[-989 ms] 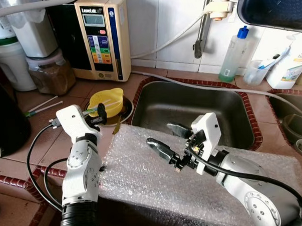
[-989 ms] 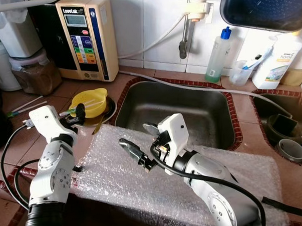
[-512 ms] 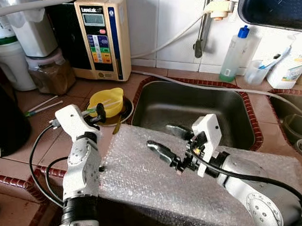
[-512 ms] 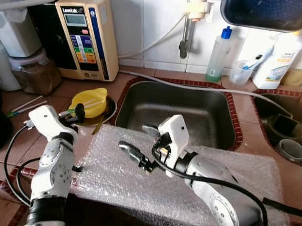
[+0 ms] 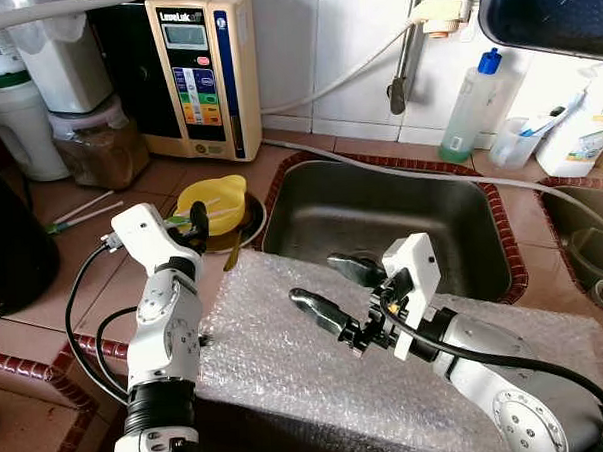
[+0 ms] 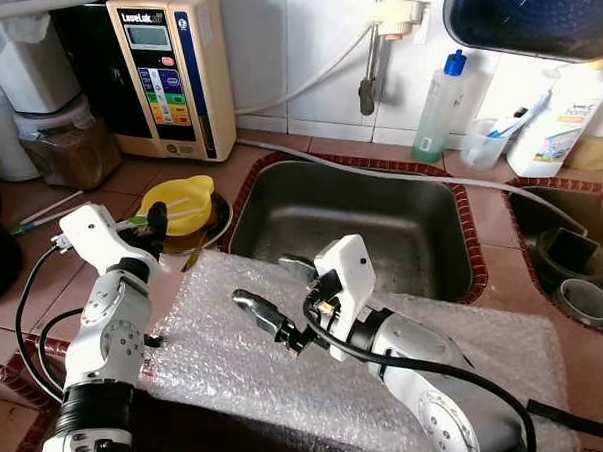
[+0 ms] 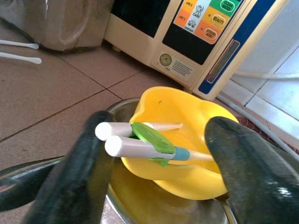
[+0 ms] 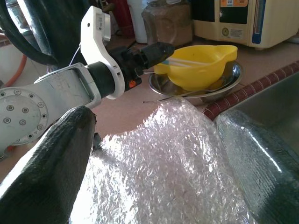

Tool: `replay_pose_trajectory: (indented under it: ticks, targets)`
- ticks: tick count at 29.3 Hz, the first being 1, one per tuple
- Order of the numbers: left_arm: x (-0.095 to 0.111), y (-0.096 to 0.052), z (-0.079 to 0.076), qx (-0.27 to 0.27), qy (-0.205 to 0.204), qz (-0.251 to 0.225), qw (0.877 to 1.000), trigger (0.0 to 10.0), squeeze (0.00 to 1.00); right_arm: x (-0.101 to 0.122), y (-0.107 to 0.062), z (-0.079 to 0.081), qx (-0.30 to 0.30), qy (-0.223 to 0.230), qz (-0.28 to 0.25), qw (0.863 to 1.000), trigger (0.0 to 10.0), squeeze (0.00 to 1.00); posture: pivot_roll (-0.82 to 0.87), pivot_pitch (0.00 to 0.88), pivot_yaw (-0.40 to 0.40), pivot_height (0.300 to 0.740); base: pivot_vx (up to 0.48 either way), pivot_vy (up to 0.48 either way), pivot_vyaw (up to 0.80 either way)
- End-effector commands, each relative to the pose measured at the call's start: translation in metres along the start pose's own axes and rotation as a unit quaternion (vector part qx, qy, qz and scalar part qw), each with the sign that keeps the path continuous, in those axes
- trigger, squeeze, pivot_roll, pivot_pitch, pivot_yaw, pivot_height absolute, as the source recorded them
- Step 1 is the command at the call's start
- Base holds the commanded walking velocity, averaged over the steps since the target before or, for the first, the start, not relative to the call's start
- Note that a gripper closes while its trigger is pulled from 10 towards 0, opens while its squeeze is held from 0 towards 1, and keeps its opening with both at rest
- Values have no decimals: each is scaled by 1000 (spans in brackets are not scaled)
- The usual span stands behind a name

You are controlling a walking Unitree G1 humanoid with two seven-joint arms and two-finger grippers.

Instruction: Kitchen organization

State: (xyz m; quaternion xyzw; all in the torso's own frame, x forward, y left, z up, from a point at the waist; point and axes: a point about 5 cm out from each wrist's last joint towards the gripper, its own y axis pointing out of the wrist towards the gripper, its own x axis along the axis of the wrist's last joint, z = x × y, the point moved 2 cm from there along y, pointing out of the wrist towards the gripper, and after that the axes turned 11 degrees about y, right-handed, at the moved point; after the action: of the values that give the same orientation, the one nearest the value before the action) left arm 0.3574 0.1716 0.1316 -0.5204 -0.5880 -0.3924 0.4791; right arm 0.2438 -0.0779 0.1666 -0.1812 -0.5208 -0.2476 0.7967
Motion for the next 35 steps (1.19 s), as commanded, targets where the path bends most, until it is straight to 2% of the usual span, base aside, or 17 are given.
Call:
replay_pose_trajectory:
  ticks: [1,13,18,26,31,35]
  targets:
    - [2,2,-3,-6,-2,-5,1000,0,0,4,0,5,9,-9,-2,1000,10000,0,-35,0,11,740,0,0,0]
    - [4,2,-1,0,6,-14,1000,0,0,3,0,4,6,-8,-4,1000,10000,0,-31,0,13,740,0,0,0]
    - [5,1,1,1,5,-17,1000,0,0,-3,-2,-15,-51,-18,-3,999,10000,0,-30,0,14,740,0,0,0]
    - [6,-1,-3,-13,4,-22,1000,0,0,-3,-3,-19,-64,-18,-8,998,10000,0,-30,0,16,740,0,0,0]
    - [11,-2,-6,-21,6,-37,999,0,0,12,-2,-24,-87,-27,-58,994,10000,0,-28,0,19,740,0,0,0]
    - [14,-2,-6,-20,11,-44,999,0,0,13,-3,-28,-95,-32,-60,993,10000,0,-24,0,17,740,0,0,0]
